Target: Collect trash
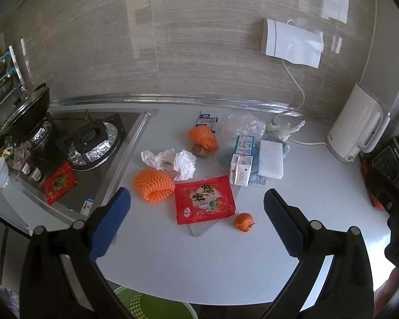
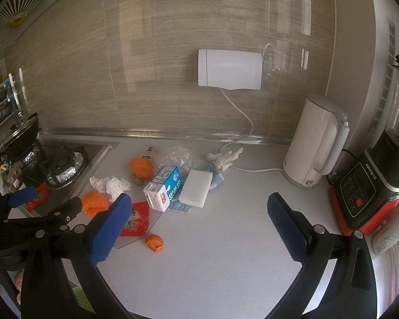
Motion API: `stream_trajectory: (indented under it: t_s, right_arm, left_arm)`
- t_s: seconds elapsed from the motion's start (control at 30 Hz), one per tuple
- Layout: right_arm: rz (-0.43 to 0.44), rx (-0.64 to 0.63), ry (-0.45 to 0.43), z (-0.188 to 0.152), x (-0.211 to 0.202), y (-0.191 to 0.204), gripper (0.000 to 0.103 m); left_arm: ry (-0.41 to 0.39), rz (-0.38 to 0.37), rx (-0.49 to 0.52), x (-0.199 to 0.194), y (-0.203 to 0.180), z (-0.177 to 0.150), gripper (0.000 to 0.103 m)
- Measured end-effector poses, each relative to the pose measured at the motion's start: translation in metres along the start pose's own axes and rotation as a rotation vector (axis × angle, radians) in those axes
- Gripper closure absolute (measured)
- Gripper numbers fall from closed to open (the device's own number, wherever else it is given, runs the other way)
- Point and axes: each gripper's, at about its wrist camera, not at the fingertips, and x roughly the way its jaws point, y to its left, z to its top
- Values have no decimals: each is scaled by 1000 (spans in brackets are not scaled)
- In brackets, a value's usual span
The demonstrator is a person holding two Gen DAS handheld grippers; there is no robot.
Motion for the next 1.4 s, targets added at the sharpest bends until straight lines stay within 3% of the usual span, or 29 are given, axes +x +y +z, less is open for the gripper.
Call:
stream_trajectory:
  t_s: [1.4]
  right_arm:
    - [-1, -5, 8, -1, 4, 4, 2]
  left_arm:
    - [21, -6, -25, 7, 5, 2, 7]
